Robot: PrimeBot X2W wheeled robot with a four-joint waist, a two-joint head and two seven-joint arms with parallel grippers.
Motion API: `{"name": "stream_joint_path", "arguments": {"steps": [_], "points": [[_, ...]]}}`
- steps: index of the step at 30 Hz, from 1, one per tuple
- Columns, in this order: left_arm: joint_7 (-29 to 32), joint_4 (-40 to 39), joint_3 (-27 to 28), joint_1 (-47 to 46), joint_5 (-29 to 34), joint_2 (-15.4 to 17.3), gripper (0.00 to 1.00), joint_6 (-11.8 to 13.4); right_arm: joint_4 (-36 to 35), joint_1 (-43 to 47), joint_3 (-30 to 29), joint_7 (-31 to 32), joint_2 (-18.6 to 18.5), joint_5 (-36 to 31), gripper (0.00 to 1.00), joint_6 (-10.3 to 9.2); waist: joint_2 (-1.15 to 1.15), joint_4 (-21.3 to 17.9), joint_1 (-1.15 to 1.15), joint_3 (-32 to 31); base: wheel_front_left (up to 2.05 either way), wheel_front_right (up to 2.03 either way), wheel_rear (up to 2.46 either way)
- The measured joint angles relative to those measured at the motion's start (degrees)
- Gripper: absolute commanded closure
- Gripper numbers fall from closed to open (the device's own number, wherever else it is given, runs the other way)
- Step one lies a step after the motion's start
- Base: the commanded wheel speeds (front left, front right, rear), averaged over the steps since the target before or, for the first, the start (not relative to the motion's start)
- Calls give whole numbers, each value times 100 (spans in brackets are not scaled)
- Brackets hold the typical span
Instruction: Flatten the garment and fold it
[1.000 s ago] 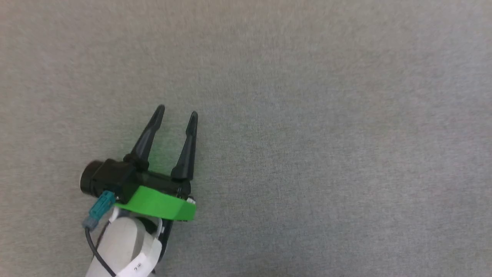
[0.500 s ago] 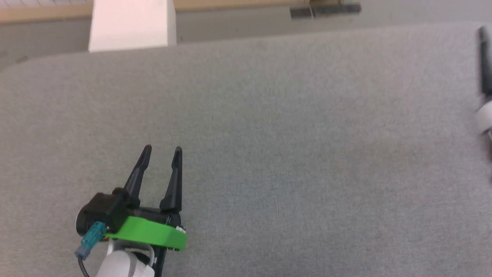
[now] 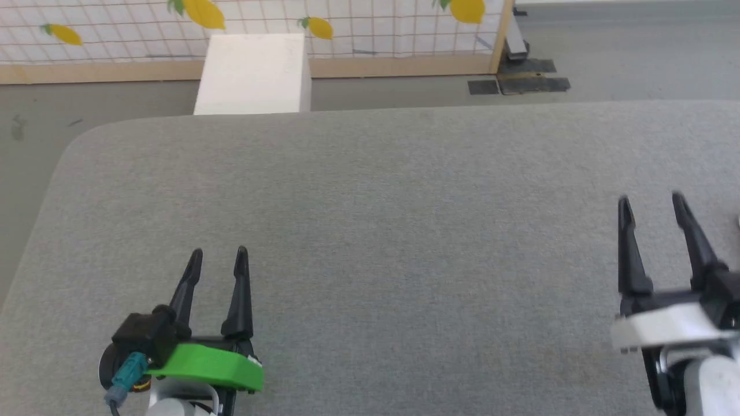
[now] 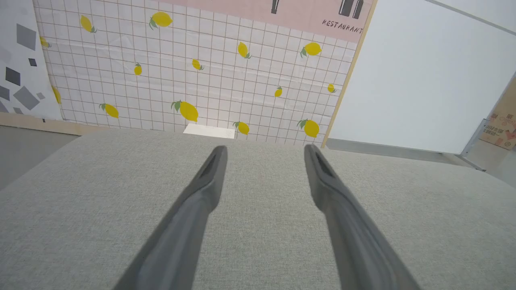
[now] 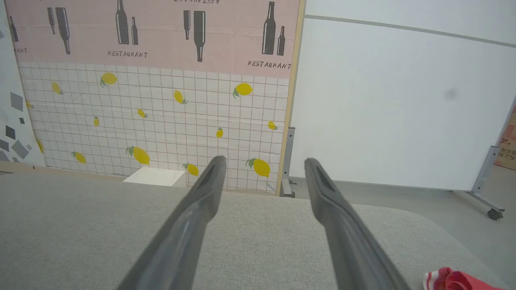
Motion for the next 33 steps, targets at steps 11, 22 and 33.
{"name": "stream_joint_path", "arguments": {"steps": [11, 22, 33], "points": [[0, 380, -48, 230, 346, -40, 0, 11, 73, 859, -5, 0, 133, 98, 0, 0, 0, 199, 0, -167, 0, 0, 0], [0, 365, -160, 248, 692, -47, 0, 57, 155, 945, 56, 0, 134, 140, 0, 0, 0, 234, 0, -188, 0, 0, 0], [0, 359, -199, 249, 810, -48, 0, 57, 157, 945, 113, 0, 134, 136, 0, 0, 0, 246, 0, -217, 0, 0, 0]]}}
